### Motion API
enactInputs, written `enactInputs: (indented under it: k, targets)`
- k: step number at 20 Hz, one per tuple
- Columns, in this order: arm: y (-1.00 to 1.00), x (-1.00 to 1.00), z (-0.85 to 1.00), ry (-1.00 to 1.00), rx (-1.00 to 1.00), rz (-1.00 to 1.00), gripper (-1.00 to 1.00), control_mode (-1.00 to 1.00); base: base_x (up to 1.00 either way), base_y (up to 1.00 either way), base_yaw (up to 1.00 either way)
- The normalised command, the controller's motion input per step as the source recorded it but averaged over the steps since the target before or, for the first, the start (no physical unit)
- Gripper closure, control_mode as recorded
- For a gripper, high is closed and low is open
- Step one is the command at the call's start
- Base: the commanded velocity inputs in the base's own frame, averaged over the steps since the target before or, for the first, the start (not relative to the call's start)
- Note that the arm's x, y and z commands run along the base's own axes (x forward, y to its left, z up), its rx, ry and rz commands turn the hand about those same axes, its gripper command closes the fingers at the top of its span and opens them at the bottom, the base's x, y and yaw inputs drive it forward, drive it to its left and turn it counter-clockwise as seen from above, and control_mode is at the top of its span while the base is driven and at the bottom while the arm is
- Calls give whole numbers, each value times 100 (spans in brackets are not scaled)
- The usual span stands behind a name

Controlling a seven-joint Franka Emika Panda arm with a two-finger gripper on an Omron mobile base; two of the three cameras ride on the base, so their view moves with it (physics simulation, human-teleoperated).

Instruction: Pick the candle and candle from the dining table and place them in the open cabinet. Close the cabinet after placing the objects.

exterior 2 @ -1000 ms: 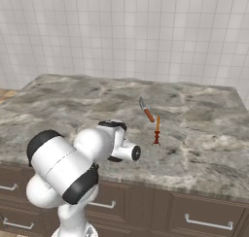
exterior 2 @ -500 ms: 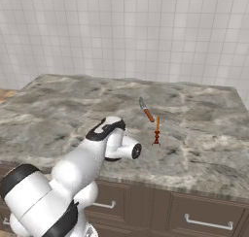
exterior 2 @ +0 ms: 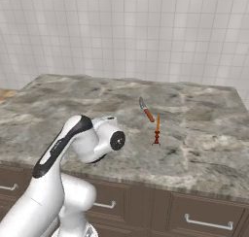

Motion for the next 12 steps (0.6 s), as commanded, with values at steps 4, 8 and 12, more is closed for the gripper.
enactInputs:
  k: [4,8,12]
  targets:
    - [22,-23,76,-3,0,-15,100,-100,0,0,0]
    - [0,0,1,-1,0,-1,100,-100,0,0,0]
    - [-6,-8,0,-5,4,0,100,-100,0,0,0]
